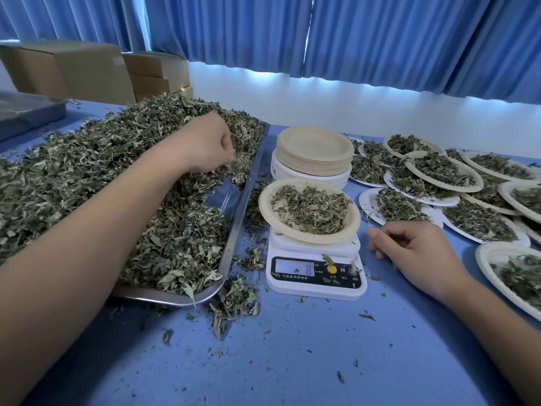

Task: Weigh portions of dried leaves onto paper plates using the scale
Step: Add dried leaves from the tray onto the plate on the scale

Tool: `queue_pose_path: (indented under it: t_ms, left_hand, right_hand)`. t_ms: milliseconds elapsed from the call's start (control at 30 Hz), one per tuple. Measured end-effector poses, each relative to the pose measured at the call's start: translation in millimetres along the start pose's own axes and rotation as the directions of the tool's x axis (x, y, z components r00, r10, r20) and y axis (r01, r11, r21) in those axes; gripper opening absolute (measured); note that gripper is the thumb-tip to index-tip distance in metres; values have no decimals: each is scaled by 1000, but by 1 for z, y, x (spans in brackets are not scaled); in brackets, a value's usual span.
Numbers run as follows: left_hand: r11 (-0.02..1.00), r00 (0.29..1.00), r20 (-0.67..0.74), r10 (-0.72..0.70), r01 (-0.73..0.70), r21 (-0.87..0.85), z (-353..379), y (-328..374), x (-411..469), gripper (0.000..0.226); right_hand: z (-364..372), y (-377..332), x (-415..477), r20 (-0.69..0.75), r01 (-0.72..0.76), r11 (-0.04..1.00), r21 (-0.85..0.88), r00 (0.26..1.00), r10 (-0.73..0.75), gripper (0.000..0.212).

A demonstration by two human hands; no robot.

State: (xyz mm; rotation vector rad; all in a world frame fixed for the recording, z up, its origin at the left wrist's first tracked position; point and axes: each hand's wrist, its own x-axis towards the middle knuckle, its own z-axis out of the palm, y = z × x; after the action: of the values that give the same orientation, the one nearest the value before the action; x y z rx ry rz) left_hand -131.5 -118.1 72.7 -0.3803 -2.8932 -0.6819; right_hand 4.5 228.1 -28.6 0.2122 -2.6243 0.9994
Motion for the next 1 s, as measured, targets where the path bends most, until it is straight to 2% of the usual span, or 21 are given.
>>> queue_pose_path:
  t_ms: [67,133,200,267,333,400,433,600,833,933,1000]
  left_hand:
    - [981,981,154,-117,90,171,6,-10,0,10]
    - [951,912,359,-196,88,297,15,-14,-5,9]
    - [937,867,444,-224,66,343,20,-13,-10,11]
    - [937,905,379,-194,56,346,18,-8,-10,15]
    - [937,967,209,-147,68,344,15,1,-9,18]
    - [956,995,64,-78,56,287,15,10,-8,13]
    - [973,999,36,-39,29,229,16,13,-8,13]
    - [998,998,14,69,-69,-9,17,25,-11,15]
    - [985,988,80,132,-121,-122,20,22,-14,15]
    - [967,987,3,160,-156,-199,28,27,-15,19]
    - [952,970,-58,234,-241,-186,30,32,-15,23]
  right_hand:
    - [0,0,0,-2,-1,1000,4,1000,1,34]
    - [0,0,0,-3,-1,1000,3,1000,1,34]
    - [0,0,0,-4,1,1000,-1,1000,-1,34]
    - [0,0,0,-3,-1,1000,2,1000,1,34]
    - [0,0,0,-2,1,1000,8,1000,-1,34]
    - [-1,1,-1,-3,3,1000,7,1000,-3,34]
    - [-1,1,-1,-1,3,1000,6,1000,-3,34]
    - [-1,0,0,5,0,1000,9,1000,0,35]
    - [0,0,0,7,4,1000,-2,1000,-4,35]
    - [0,0,0,10,4,1000,-10,1000,-4,35]
    - [0,1,1,12,3,1000,-9,1000,-3,35]
